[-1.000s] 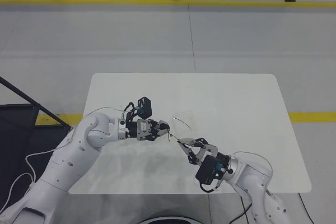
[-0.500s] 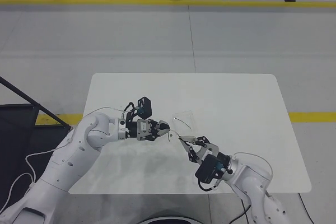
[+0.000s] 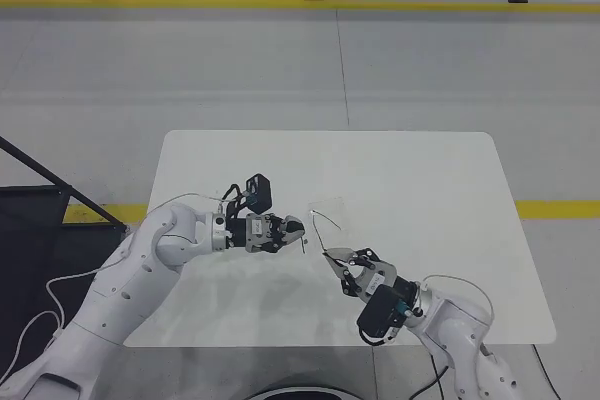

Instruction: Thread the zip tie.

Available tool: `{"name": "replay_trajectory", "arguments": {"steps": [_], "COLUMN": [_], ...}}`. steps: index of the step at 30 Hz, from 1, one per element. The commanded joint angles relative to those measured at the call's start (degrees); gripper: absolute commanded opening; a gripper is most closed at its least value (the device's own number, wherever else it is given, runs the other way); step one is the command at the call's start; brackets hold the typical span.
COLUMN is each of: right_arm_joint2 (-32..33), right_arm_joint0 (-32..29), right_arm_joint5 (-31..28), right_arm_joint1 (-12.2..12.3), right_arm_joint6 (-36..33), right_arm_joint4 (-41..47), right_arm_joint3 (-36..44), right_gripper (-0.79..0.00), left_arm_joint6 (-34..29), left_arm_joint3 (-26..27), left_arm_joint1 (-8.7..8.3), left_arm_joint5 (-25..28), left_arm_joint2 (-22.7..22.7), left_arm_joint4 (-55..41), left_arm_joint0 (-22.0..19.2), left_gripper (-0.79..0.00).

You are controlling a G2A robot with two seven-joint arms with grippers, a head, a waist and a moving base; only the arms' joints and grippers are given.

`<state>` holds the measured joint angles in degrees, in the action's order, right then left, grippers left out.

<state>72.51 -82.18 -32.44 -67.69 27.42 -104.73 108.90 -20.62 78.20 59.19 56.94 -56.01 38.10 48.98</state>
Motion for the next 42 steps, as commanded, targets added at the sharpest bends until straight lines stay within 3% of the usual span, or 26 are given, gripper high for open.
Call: {"name": "replay_trajectory", "arguments": {"steps": [1, 7, 20, 27, 42], "right_arm_joint2": [0.09, 0.09, 0.24, 0.04, -1.16], "right_arm_joint0": [-0.05, -0.05, -0.11, -0.59, -1.37], "right_arm_joint5": [-0.07, -0.07, -0.7, -0.58, 1.98], "right_arm_joint1": [0.02, 0.02, 0.68, 1.17, 1.79], "right_arm_joint6": [0.13, 0.13, 2.44, 3.27, 3.36], "right_arm_joint4": [0.11, 0.11, -1.22, -3.2, -5.03], "right_arm_joint3": [-0.05, -0.05, 0.45, 0.75, 2.01], "right_gripper": [-0.785, -0.785, -0.785, -0.785, -0.785], "left_arm_joint6": [-0.53, -4.57, -12.37, -11.99, -11.91], "left_arm_joint3": [0.07, -1.96, -6.27, -6.48, -6.47], "left_arm_joint1": [-0.08, -0.13, -0.36, -1.17, -1.22], "left_arm_joint5": [0.67, 1.06, 1.06, 1.06, 1.06], "left_arm_joint2": [-0.15, 1.52, 10.24, 12.67, 12.77], "left_arm_joint4": [-0.54, -4.91, -17.75, -19.35, -19.34], "left_arm_joint0": [-0.31, -4.1, -12.7, -14.01, -14.03], "left_gripper": [-0.785, -0.785, -0.785, -0.785, -0.785]}}
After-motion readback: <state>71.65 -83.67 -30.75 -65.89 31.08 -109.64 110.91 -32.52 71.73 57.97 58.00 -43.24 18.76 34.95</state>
